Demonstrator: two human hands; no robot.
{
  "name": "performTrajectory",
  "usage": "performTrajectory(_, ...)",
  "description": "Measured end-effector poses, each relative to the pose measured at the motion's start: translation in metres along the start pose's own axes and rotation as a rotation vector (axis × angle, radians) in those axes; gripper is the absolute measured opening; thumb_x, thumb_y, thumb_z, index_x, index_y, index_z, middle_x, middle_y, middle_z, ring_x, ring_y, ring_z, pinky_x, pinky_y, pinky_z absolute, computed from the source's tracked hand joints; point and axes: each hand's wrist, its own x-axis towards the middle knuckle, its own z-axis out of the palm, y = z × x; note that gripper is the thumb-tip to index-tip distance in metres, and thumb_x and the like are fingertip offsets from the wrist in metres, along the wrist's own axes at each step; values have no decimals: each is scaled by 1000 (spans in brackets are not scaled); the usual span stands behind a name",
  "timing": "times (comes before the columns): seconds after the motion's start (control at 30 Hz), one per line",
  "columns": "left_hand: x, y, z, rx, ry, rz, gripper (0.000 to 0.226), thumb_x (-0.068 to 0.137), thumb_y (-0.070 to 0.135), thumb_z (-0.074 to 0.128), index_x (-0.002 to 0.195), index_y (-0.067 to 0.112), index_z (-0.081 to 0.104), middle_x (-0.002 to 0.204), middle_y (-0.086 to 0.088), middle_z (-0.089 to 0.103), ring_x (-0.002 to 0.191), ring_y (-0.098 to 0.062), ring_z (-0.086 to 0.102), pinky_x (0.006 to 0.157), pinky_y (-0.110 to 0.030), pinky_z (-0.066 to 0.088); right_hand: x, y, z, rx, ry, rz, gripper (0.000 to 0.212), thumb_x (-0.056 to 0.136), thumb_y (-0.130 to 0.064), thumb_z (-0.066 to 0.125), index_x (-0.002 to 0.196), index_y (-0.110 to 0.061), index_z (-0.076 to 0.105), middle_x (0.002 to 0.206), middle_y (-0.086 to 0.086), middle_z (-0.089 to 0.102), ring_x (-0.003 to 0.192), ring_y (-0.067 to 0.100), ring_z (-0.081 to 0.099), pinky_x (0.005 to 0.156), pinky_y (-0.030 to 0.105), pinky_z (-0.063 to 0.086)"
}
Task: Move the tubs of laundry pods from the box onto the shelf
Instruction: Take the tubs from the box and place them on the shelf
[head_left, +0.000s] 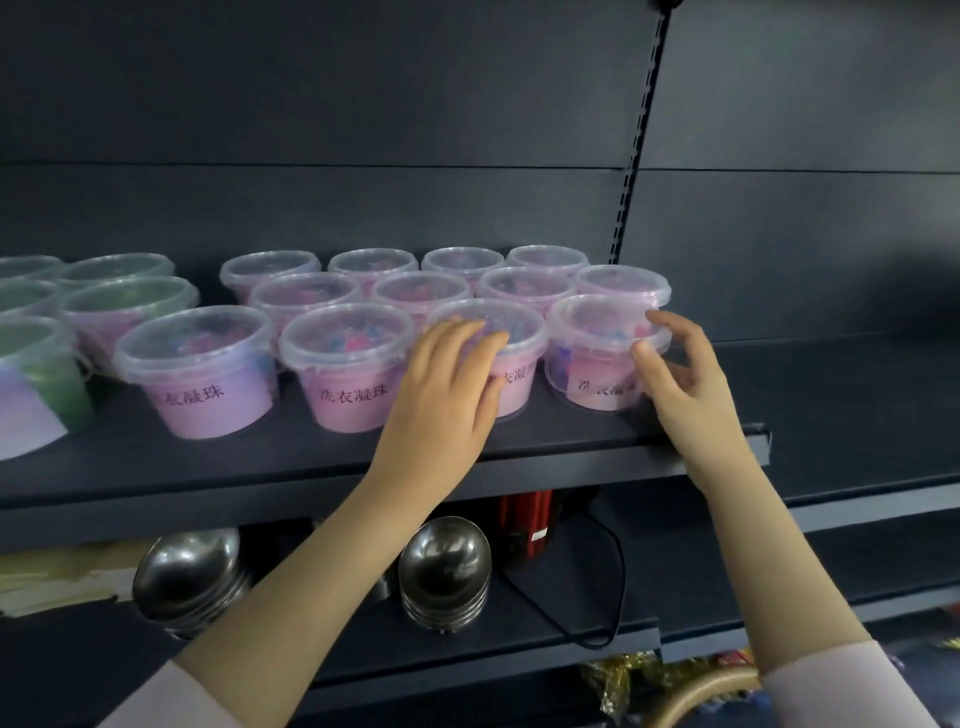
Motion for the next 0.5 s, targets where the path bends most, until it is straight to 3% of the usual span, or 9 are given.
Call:
performTrajectory(0.07,0,-1,1,-9,-5,-14,35,96,16,57,129,6,55,132,-14,53,130,-34,42,112,-40,32,4,2,-3,14,-4,8,39,84,-55,60,122,-48,53,111,-32,60,93,3,68,83,30,55)
performTrajectory(0.2,0,0,4,20,-23,-27,36,97,16,56,132,8,52,135,-13,50,133,-34,38,113,-40,30,4,3,-2,10,9,23,45,83,-56,61,126,-48,51,109,-34,60,93,5,68,85,33,54)
performTrajectory(0.37,-2,3,-1,141,-16,-10,43,98,19,53,139,8,45,144,-17,45,139,-36,33,117,-48,25,-7,-10,-4,-42,11,15,51,93,-41,60,141,-37,42,138,-20,51,117,9,59,100,41,50)
performTrajectory(0.5,-15,5,-26,279,-27,118,46,96,20,52,140,10,47,145,-16,46,136,-36,39,113,-54,28,-28,-40,-3,-409,41,-97,51,90,-32,65,137,-24,50,147,-6,43,137,15,37,113,44,35)
